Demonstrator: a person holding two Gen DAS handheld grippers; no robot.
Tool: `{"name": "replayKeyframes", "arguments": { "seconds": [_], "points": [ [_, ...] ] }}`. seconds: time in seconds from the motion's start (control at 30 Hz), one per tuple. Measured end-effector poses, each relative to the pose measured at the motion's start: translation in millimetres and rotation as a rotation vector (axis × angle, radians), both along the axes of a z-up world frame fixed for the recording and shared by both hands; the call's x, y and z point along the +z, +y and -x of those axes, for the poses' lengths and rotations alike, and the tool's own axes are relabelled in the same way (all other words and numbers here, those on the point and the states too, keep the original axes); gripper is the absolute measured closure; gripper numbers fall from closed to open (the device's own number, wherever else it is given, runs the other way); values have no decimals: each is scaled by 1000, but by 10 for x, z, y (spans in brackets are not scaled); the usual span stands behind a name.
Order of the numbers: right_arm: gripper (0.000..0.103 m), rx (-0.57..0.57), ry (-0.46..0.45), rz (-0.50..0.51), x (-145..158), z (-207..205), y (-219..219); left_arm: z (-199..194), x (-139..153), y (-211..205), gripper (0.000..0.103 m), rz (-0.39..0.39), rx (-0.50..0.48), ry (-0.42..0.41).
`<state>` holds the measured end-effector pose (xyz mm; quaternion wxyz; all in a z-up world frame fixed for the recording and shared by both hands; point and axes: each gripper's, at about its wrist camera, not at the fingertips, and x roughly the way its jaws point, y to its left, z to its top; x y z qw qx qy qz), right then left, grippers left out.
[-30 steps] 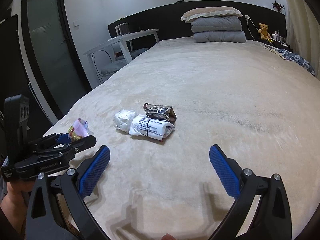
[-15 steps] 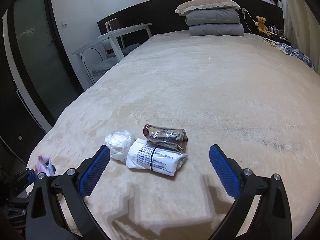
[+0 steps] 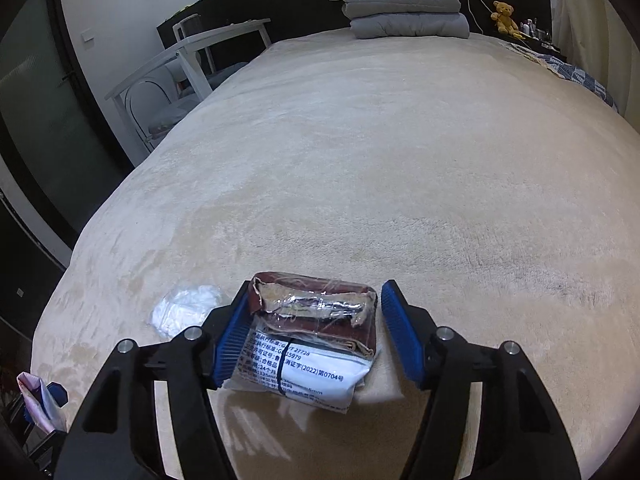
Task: Collect trash
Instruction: 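Grasp the brown foil packet with the right tool while the left tool holds the wrapper, then carry the wrapper and brown packet with both tools down over the bin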
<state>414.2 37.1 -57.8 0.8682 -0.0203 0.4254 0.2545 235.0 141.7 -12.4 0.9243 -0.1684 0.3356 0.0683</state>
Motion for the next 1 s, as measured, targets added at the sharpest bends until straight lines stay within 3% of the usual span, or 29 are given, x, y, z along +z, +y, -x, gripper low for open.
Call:
{"name": "replayKeyframes", "arguments": {
  "seconds": [0.57,1.0],
  "points": [
    [42,31,-72,-39,305,285,-250,28,21,-40,49,-16,-4,-4],
    [42,59,-128,-74,622,973,-829,132,55,-236,49,-22,-23,-13]
  ]
}}
